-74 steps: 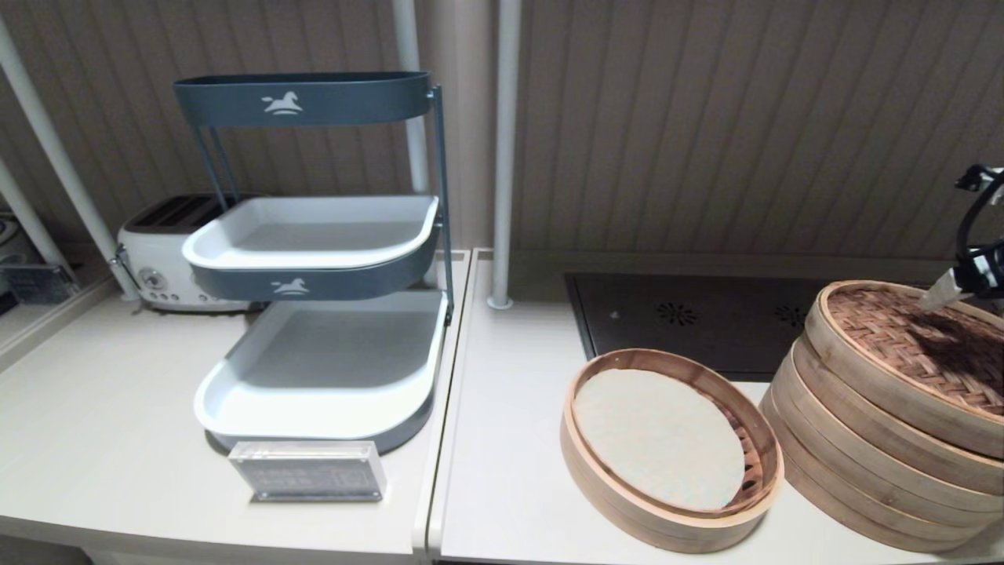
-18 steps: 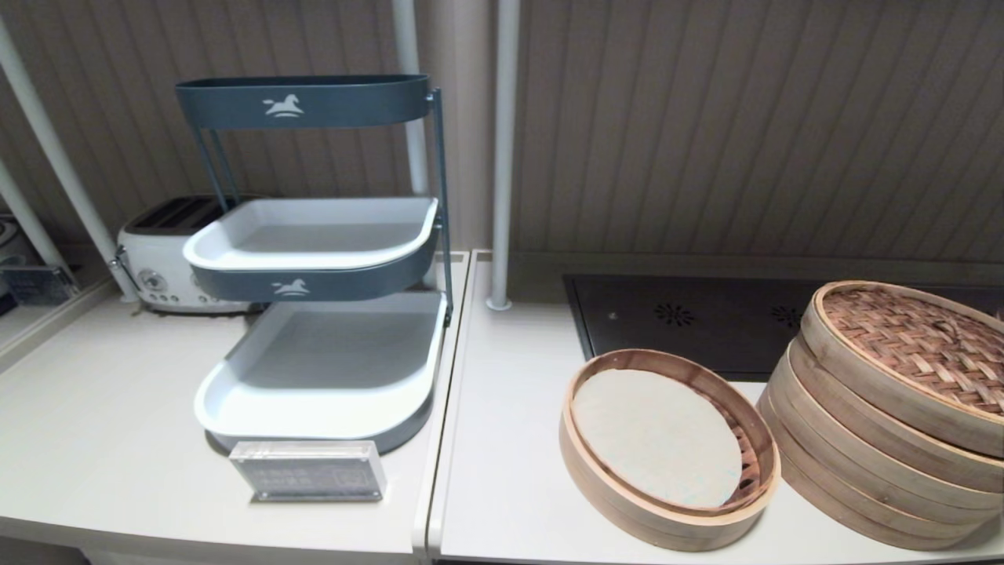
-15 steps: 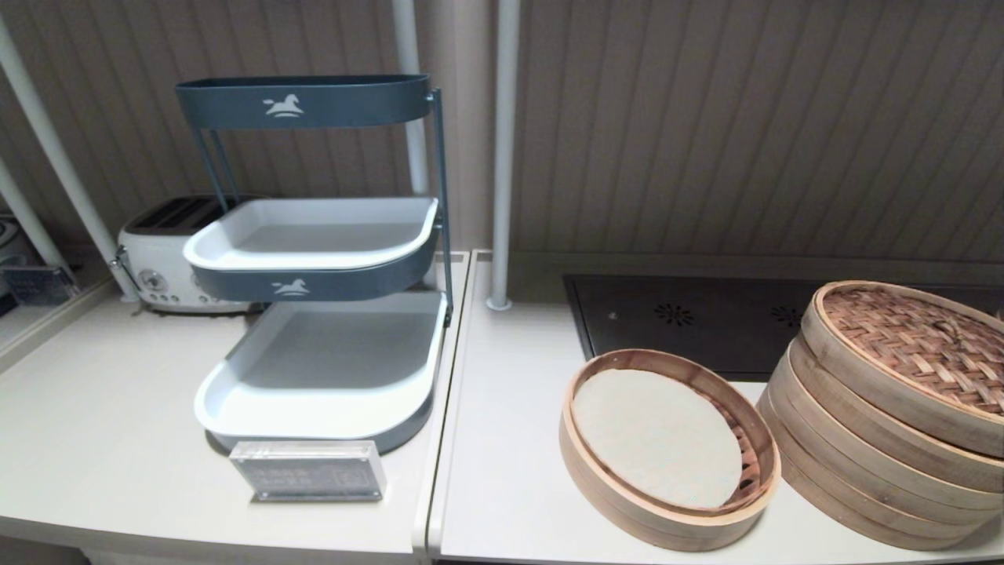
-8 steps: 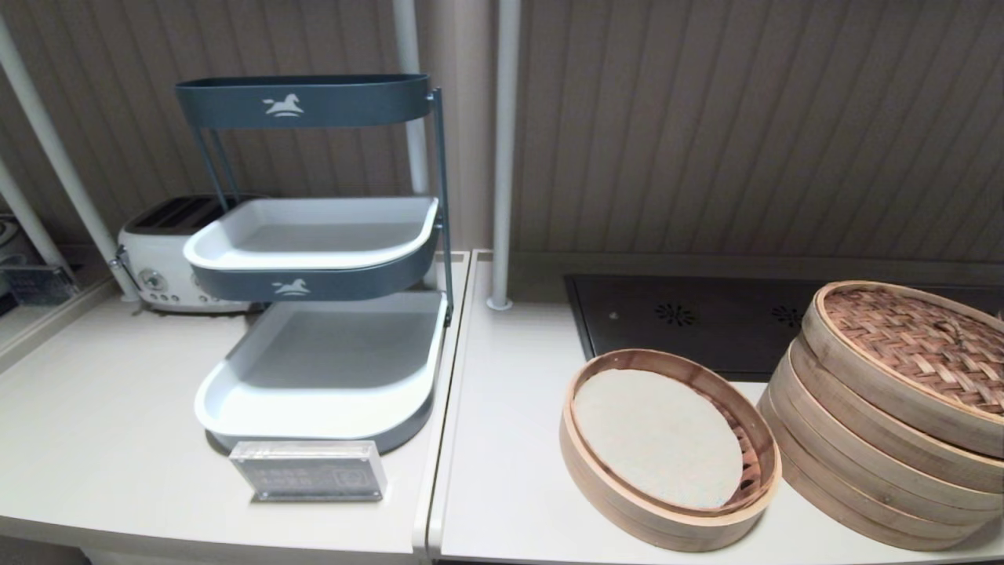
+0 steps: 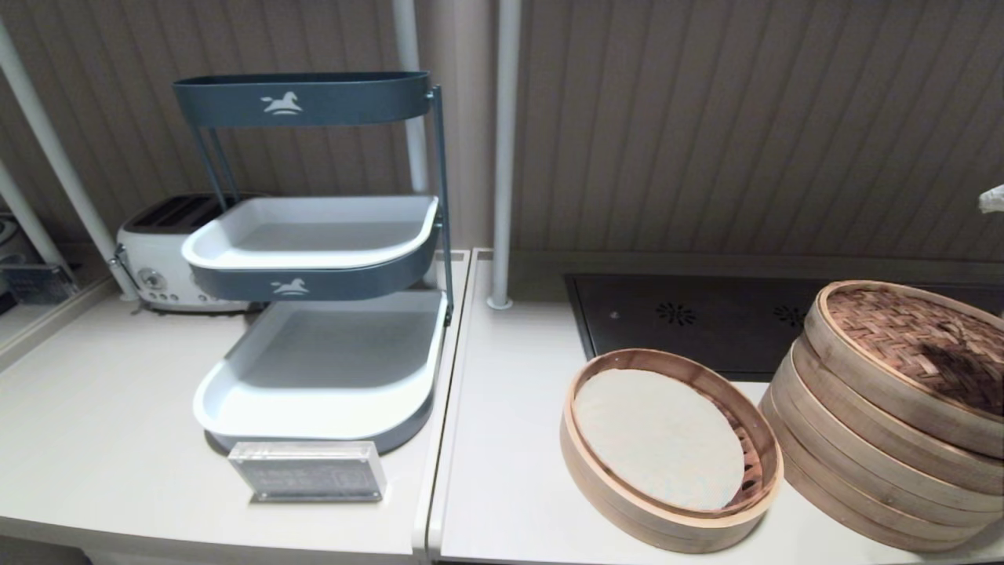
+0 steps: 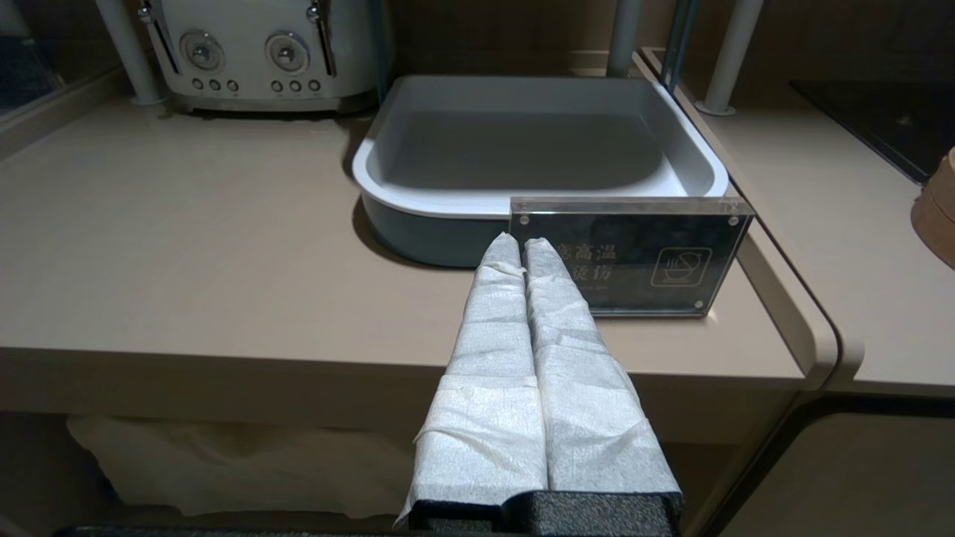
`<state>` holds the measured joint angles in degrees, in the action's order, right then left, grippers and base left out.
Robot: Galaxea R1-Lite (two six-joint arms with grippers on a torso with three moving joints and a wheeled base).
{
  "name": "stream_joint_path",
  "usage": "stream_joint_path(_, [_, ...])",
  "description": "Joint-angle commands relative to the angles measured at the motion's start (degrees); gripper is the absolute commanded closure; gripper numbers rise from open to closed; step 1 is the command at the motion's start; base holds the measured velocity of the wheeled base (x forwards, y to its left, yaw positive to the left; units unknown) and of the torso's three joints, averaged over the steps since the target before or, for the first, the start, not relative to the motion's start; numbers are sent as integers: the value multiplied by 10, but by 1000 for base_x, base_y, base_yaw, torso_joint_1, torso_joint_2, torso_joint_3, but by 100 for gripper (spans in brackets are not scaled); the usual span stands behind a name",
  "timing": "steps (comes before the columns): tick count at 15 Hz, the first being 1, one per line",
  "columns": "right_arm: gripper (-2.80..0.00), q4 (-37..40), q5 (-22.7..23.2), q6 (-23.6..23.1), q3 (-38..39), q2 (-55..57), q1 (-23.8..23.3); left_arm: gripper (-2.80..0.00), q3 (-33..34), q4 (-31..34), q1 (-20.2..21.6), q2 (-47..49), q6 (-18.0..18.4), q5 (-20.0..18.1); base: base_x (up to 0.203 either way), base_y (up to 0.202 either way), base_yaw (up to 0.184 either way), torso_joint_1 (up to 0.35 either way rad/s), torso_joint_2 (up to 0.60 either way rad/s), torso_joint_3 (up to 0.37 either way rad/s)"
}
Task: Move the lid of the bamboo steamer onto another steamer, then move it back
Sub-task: Pick up the steamer
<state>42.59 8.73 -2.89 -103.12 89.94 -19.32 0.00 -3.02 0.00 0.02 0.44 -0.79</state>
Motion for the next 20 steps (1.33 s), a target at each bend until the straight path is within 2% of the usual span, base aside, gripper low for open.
stream_joint_path(1, [0, 56, 10, -1, -67, 105, -49, 0, 16, -1, 0, -1, 0, 0, 0, 0, 0, 0, 0, 0])
stream_joint_path(5, [0, 80, 19, -20, -72, 157, -96, 0, 16, -1, 0, -1, 0, 0, 0, 0, 0, 0, 0, 0])
stream_joint_path(6, [-280, 81, 21, -21, -72, 165, -104, 0, 16, -1, 0, -1, 0, 0, 0, 0, 0, 0, 0, 0])
stream_joint_path(17, [-280, 81, 33, -22, -52, 199, -106, 0, 16, -1, 0, -1, 0, 0, 0, 0, 0, 0, 0, 0])
stream_joint_path(20, [-280, 81, 33, -46, -36, 195, -106, 0, 16, -1, 0, -1, 0, 0, 0, 0, 0, 0, 0, 0])
